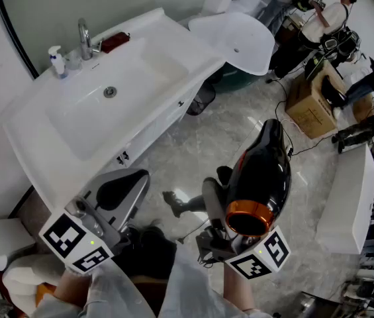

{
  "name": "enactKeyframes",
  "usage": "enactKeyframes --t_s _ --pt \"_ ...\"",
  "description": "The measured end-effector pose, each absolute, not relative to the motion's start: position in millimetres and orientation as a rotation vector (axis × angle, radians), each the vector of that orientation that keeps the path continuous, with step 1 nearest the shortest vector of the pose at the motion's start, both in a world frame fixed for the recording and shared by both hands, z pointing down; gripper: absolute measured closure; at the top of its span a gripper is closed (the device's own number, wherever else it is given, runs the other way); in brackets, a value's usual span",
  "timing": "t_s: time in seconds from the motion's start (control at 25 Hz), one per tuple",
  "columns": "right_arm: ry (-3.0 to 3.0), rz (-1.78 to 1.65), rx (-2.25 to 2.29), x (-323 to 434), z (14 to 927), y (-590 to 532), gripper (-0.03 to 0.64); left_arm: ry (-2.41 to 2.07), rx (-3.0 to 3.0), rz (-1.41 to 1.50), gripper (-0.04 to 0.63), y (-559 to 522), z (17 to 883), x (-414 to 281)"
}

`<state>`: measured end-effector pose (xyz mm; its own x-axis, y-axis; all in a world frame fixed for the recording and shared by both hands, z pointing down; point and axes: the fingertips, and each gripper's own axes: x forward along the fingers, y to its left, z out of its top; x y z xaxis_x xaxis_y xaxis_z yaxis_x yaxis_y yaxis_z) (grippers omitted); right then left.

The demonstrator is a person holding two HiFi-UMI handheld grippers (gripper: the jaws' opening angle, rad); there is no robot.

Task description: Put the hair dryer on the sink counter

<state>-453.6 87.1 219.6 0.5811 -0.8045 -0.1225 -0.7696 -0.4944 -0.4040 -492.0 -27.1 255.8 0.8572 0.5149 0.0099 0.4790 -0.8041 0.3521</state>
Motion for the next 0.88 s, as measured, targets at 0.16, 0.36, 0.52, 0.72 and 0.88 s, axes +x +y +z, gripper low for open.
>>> enactKeyframes --t_s 0.16,0.36,0.52,0.72,0.88 --pt "1.266 -0.122 -2.412 -455.7 220.1 90.5 0.456 0.758 2.692 0.146 0.592 -23.3 255.0 -491.8" --pt "1.269 -0.13 -2.42 -456.9 219.0 91.8 0.456 0.767 2.683 0.142 0.592 -21.6 253.9 -490.5" --pt "1.259 -0.138 -2.429 -457.6 221.2 95.9 0.456 0.77 2.684 0.145 0.592 -18.0 254.5 -491.3" --pt "1.242 -0.147 -2.419 -455.9 223.8 104.1 0.456 0.772 2.686 0.147 0.592 -12.0 254.2 -489.9" --pt "1.228 -0.141 -2.406 -453.1 222.3 113.2 0.454 0.772 2.687 0.149 0.592 -5.0 252.6 -487.5"
